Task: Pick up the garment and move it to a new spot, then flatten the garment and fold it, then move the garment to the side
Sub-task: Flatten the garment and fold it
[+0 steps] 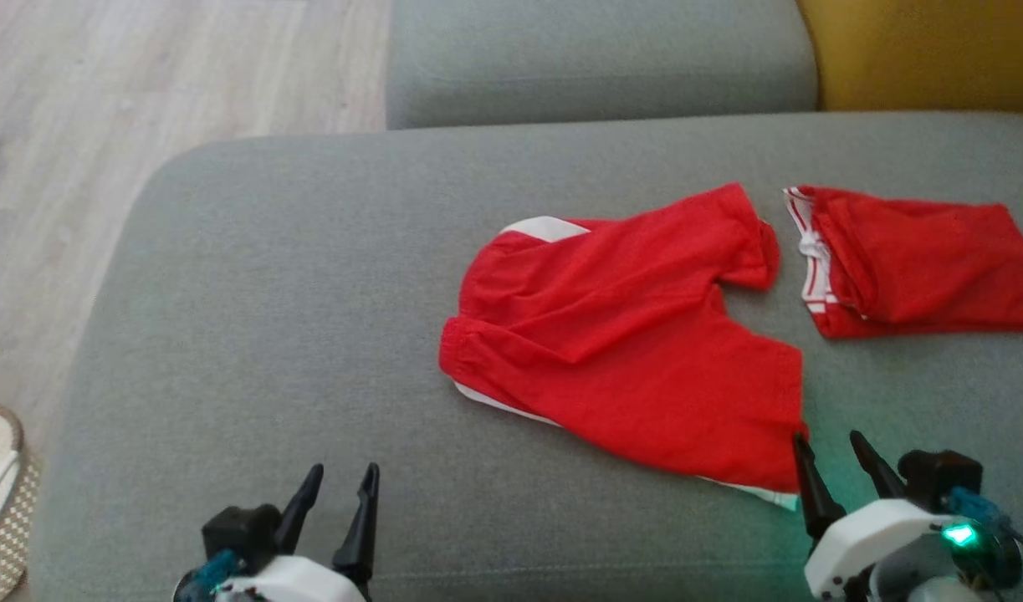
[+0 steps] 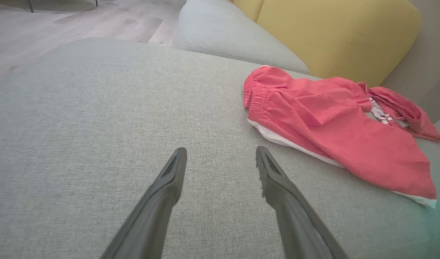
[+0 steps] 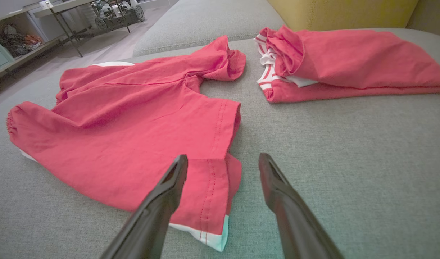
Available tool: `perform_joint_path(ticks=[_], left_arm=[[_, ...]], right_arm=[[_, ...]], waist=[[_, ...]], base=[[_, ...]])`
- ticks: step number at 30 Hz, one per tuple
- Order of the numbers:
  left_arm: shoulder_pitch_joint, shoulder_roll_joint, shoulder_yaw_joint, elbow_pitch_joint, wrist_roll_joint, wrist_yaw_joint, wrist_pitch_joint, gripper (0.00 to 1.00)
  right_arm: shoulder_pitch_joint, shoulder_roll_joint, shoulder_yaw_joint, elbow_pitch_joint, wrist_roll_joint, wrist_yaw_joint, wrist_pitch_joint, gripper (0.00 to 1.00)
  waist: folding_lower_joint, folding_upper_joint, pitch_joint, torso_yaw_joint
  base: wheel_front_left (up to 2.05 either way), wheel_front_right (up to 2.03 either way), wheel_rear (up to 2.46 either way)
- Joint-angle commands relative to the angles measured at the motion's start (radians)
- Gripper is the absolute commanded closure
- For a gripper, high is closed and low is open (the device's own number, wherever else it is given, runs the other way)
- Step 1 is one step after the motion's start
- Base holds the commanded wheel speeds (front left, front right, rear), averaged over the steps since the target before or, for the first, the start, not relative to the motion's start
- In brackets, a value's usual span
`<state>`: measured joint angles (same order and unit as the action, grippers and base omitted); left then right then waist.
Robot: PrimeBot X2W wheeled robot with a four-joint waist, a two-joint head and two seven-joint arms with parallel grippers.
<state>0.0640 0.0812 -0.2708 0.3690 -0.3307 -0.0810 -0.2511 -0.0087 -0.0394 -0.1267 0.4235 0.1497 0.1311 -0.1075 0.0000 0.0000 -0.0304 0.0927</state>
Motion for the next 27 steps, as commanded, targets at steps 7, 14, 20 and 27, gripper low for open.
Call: perform_joint_path(ticks=[7,14,20,27], left_arm=[[-0.224,0.014,-0.015,0.164,0.056,-0.021,-0.005,0.00],[-0.393,0.056,-0.068,0.329,0.104,-0.036,0.000,0.00],[-0.506,0.078,-0.126,0.435,0.108,-0.047,-0.006,0.00],[-0.520,0.089,-0.194,0.426,0.073,-0.049,-0.010,0.00]], right_arm=[[-0.077,-0.011,0.076,-0.095,0.018,0.000,-0.017,0.00],[-0.095,-0.011,0.084,-0.130,0.017,0.000,-0.015,0.00],[-0.108,-0.011,0.069,-0.136,0.013,0.000,-0.019,0.00],[-0.109,-0.011,0.068,-0.115,0.013,0.000,-0.025,0.00]], waist=[[0.0000,0.0000,0.107,-0.101],[0.0000,0.0000,0.172,-0.158],[0.0000,0.0000,0.204,-0.189],[0.0000,0.0000,0.197,-0.188]], base=[[0.00,0.00,0.00],[0.00,0.00,0.00],[0.00,0.00,0.00],[0.00,0.00,0.00]])
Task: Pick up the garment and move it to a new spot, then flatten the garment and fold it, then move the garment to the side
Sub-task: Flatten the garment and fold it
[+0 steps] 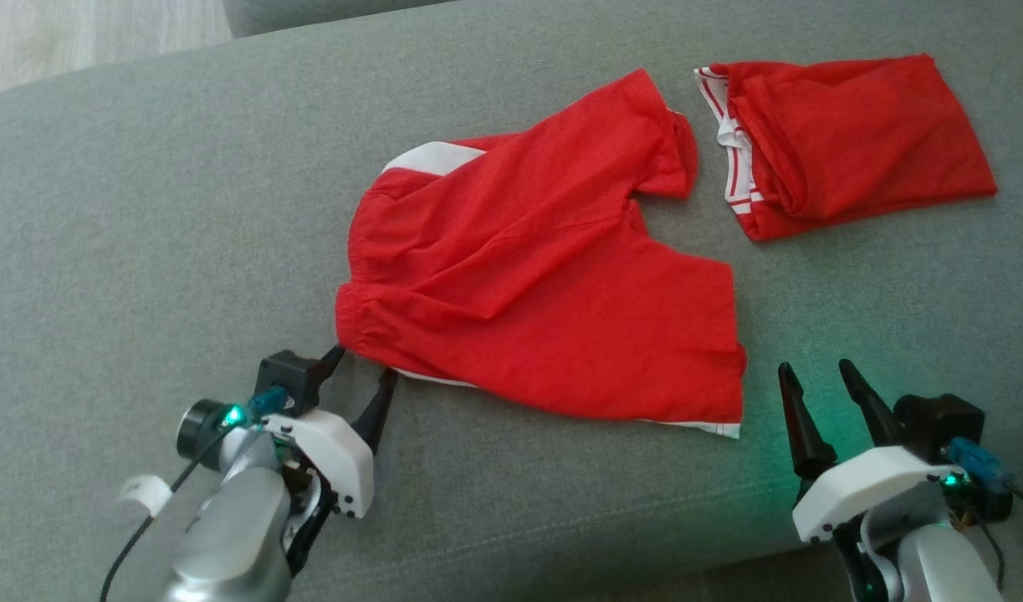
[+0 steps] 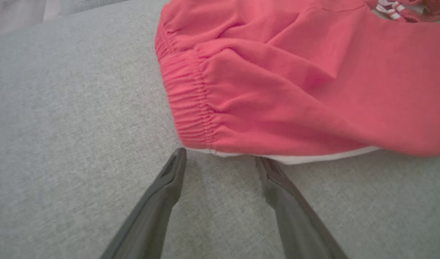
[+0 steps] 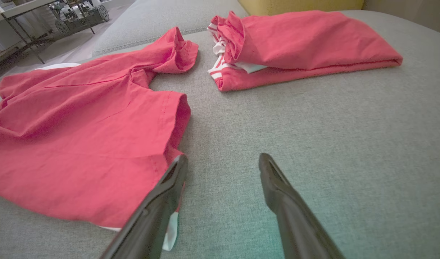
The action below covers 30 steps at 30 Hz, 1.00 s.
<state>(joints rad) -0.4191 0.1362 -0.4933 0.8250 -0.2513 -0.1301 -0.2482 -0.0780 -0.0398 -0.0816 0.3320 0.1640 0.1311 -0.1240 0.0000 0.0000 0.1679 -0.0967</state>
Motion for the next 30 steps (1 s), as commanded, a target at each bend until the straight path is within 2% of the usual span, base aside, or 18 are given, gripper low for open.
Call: perform_joint_path(ticks=[1,8,13,28,29,30], left_arm=[[-0.039,0.039,0.025,-0.036,-0.012,0.000,-0.013,0.00],[-0.050,0.068,0.003,-0.077,-0.014,0.000,-0.013,0.00],[-0.060,0.085,-0.048,-0.102,-0.024,0.000,-0.013,0.00],[-0.118,0.103,-0.144,-0.045,-0.088,-0.001,-0.013,0.02],[-0.117,0.101,-0.154,-0.038,-0.094,-0.001,-0.013,0.13],[-0.118,0.100,-0.162,-0.032,-0.101,-0.001,-0.013,0.33]], right_arm=[[-0.041,-0.010,0.027,-0.021,-0.001,0.000,-0.008,0.00],[-0.048,-0.010,0.042,-0.011,-0.005,0.000,-0.005,0.00],[-0.051,-0.010,0.037,-0.009,-0.010,0.000,-0.003,0.00],[-0.067,-0.010,0.035,-0.003,-0.011,0.000,-0.004,0.00],[-0.068,-0.010,0.035,0.000,-0.010,0.000,-0.005,0.00],[-0.070,-0.010,0.036,0.002,-0.008,0.000,-0.005,0.00]], waist=[[0.0000,0.0000,-0.003,0.003],[0.0000,0.0000,-0.001,0.004],[0.0000,0.0000,0.008,0.008],[0.0000,0.0000,0.029,0.011],[0.0000,0.0000,0.029,0.012],[0.0000,0.0000,0.029,0.014]], base=[[0.00,0.00,0.00],[0.00,0.00,0.00],[0.00,0.00,0.00],[0.00,0.00,0.00],[0.00,0.00,0.00],[0.00,0.00,0.00]])
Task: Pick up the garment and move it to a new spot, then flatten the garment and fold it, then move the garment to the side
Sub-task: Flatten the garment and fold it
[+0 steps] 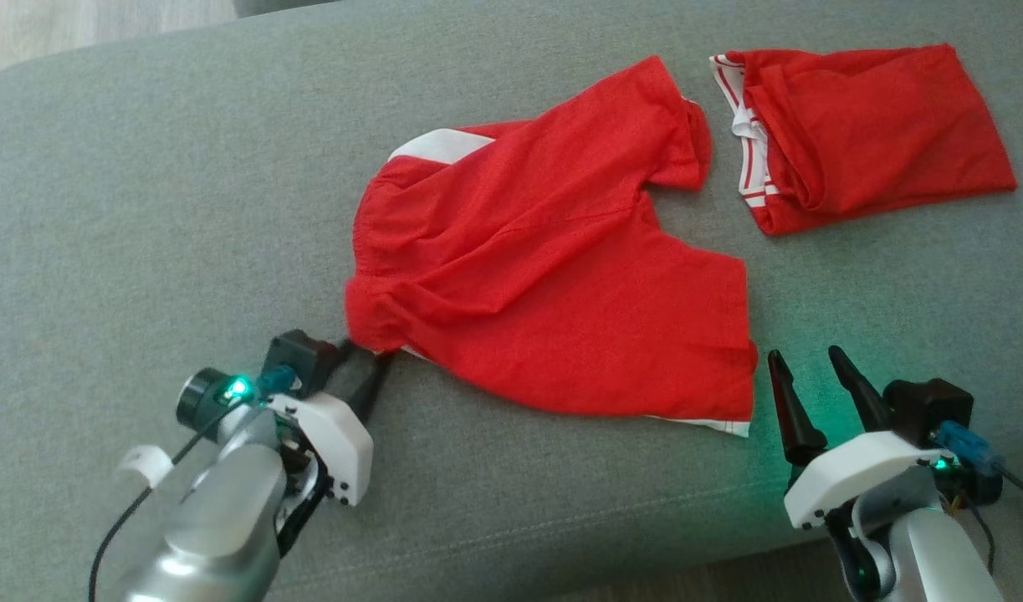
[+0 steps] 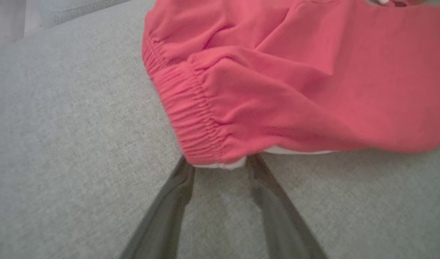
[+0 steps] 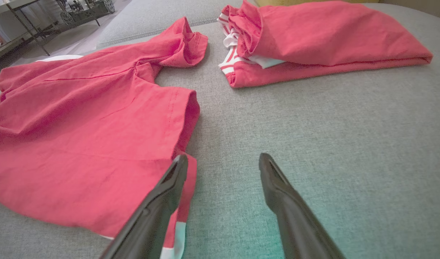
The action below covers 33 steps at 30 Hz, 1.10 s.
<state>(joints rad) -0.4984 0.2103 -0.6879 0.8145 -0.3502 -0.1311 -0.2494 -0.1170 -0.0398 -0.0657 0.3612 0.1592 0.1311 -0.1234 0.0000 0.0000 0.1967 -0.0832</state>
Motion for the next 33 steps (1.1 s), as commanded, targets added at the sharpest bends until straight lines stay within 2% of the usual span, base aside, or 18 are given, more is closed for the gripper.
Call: perform_joint_path(ticks=[1,5,12,19,33], left_arm=[[-0.039,0.025,0.022,-0.015,-0.011,0.000,-0.012,1.00],[-0.051,0.026,-0.020,-0.004,-0.054,0.000,-0.012,1.00],[-0.036,0.032,0.036,-0.059,-0.062,0.016,-0.012,1.00],[0.004,0.014,0.049,-0.081,-0.046,0.036,-0.012,1.00],[-0.001,-0.031,0.054,-0.049,-0.035,0.032,-0.012,1.00]], right_arm=[[-0.033,-0.010,0.023,-0.026,-0.001,0.000,-0.006,0.00],[-0.036,-0.010,0.037,-0.021,0.008,0.000,-0.008,0.00],[0.010,-0.010,0.094,-0.009,0.026,0.000,0.028,0.00],[0.072,-0.010,0.173,-0.024,0.018,0.000,0.082,0.00],[0.100,-0.010,0.207,-0.060,-0.040,0.000,0.164,0.00]], waist=[[0.0000,0.0000,0.000,0.002],[0.0000,0.0000,-0.002,0.010],[0.0000,0.0000,-0.018,0.029],[0.0000,0.0000,-0.030,0.052],[0.0000,0.0000,-0.040,0.080]], base=[[0.00,0.00,0.00],[0.00,0.00,0.00],[0.00,0.00,0.00],[0.00,0.00,0.00],[0.00,0.00,0.00]])
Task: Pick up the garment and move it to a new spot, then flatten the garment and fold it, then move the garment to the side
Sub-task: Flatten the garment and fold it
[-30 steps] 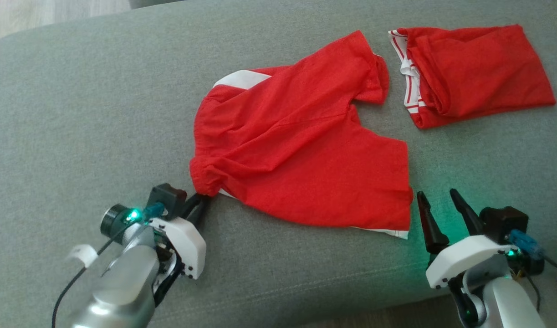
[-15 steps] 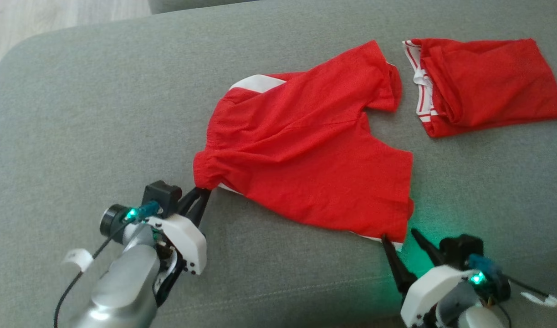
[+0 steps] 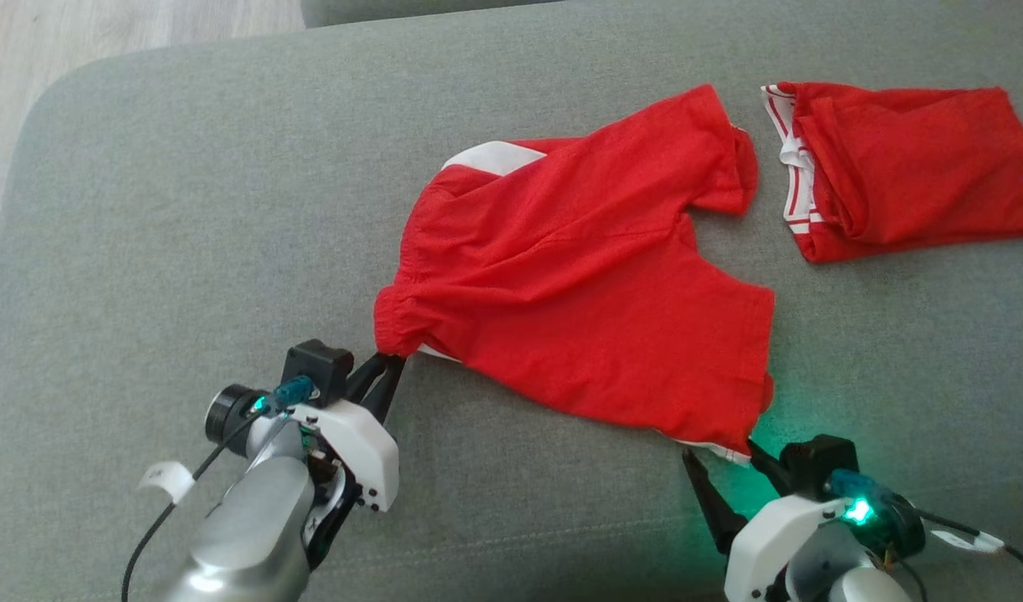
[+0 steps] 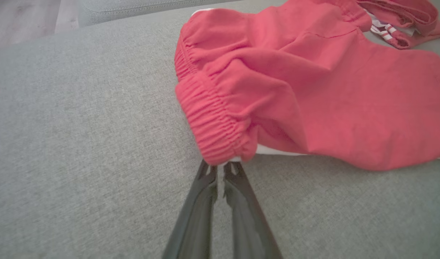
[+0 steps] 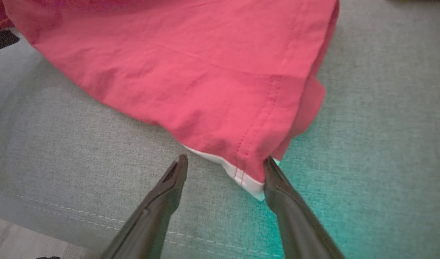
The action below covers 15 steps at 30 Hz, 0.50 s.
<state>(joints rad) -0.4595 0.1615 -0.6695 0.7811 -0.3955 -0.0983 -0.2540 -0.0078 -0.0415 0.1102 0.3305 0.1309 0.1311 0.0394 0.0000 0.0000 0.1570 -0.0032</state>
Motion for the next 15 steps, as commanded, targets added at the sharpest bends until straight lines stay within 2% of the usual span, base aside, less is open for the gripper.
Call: perform_joint_path(ticks=[1,15], left_arm=[[-0.041,0.017,0.036,-0.012,0.011,-0.002,-0.008,1.00],[-0.064,0.014,0.034,0.012,0.019,-0.011,-0.008,1.00]], right_arm=[[-0.011,-0.009,0.033,-0.027,-0.013,0.000,0.003,0.00],[-0.032,-0.009,0.029,0.014,-0.039,0.000,0.005,0.00]], waist=[[0.0000,0.0000,0.000,0.001],[0.0000,0.0000,0.016,0.002]], base=[[0.00,0.00,0.00],[0.00,0.00,0.00]])
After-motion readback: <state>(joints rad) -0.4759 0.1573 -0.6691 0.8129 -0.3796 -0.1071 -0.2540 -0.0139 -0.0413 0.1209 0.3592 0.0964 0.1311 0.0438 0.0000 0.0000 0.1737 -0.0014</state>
